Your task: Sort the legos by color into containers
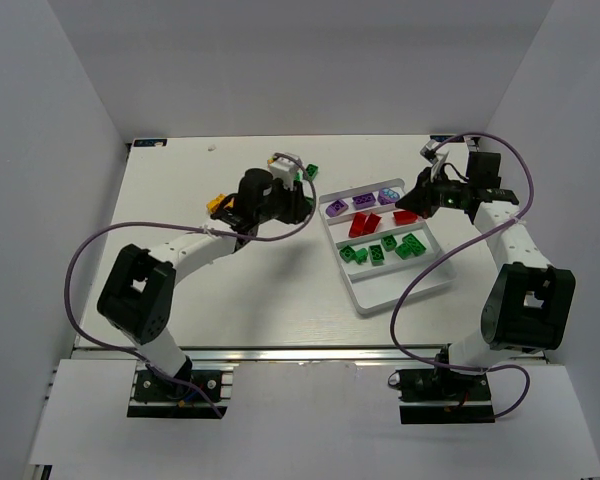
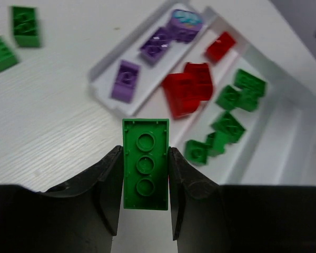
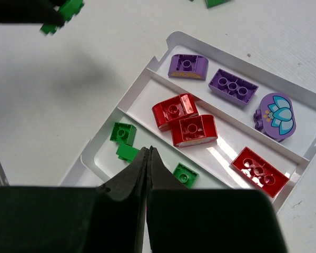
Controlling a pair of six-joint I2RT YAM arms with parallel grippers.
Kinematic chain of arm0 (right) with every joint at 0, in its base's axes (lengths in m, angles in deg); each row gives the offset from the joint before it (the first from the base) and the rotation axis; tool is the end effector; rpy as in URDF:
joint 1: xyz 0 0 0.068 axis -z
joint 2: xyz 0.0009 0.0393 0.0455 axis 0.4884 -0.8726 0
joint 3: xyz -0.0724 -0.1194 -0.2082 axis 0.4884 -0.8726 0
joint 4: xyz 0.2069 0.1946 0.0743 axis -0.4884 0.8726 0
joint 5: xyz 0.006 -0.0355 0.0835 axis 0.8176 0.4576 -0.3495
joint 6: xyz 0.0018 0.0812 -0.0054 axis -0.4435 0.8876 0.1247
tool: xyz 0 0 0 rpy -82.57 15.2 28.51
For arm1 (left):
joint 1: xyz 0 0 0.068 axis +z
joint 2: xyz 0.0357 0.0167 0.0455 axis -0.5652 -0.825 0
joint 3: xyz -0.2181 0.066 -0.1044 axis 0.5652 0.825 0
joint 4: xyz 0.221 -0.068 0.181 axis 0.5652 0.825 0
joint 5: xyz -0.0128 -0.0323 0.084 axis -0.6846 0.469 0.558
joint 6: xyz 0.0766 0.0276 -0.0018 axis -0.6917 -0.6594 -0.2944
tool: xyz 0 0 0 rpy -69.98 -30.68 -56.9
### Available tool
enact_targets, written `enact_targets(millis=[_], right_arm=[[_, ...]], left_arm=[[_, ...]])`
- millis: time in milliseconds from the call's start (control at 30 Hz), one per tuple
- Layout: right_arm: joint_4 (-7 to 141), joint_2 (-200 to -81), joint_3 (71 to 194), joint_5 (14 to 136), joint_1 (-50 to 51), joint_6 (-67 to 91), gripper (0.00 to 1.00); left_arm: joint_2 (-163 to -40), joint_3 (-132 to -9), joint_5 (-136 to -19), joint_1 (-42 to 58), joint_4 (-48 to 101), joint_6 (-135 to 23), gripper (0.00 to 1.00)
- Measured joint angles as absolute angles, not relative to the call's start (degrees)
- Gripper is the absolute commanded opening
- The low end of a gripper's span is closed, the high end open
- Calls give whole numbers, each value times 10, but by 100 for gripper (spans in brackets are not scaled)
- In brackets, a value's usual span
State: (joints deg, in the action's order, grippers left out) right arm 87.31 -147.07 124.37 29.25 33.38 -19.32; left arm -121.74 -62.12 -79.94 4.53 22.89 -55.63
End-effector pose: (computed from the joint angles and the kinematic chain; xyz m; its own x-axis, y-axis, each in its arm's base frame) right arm 0.3833 0.0287 0.2410 -0.3537 -0.2251 -0.9079 -0.7818 0.6039 0.1548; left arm 0.3765 -0.2314 0.1904 -0.5127 0.0520 -0.8570 0.5367 0.7985 -0.2726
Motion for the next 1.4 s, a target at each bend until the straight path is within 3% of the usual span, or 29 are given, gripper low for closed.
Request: enact_targets(millis=[267, 700, 1167, 1400], right_arm=[[853, -1471, 1244, 292, 334, -159, 0], [830, -1409, 1192, 304, 334, -138, 0], [821, -1392, 1183, 324, 334, -135, 0], [817, -1392, 1183, 327, 334, -131, 0]], left_arm=[[-1266, -642, -870, -50, 194, -530, 22], [-1492, -893, -894, -120, 251, -520, 34], [-1528, -942, -893, -139, 285, -503, 61], [-1528, -942, -879, -139, 303, -504, 65]])
